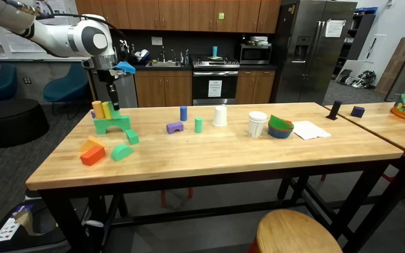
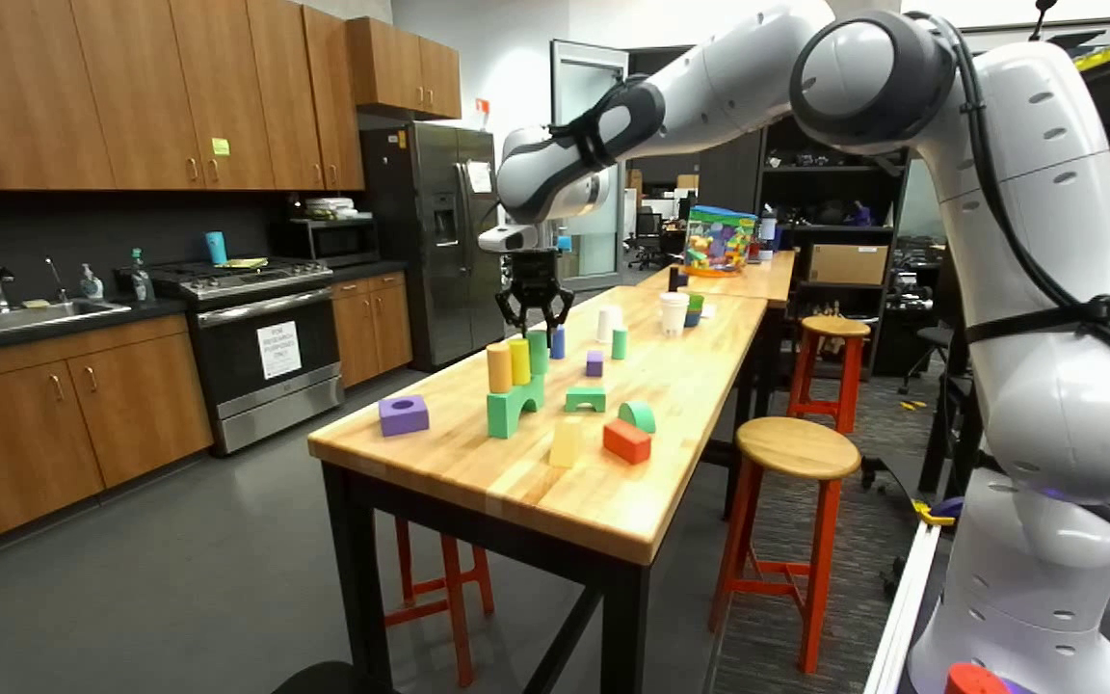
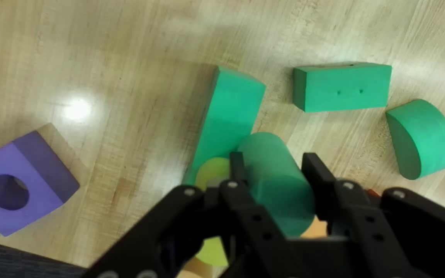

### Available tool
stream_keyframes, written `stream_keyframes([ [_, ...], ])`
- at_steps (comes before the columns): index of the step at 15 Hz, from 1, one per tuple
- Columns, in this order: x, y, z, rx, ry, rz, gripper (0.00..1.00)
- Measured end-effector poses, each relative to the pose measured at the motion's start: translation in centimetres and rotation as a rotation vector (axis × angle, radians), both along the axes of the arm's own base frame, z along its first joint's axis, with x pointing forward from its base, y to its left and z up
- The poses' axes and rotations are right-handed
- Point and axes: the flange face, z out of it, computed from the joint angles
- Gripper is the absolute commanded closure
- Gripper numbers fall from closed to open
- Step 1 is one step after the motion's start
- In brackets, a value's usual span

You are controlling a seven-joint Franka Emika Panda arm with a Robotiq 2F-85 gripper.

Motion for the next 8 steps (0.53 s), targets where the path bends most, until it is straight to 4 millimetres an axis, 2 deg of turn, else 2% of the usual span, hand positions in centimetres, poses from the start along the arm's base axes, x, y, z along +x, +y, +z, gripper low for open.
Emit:
stream_keyframes([
  [8,0.9,-2.0,0.7,-0.012,-0.071,-0.023,0.84],
])
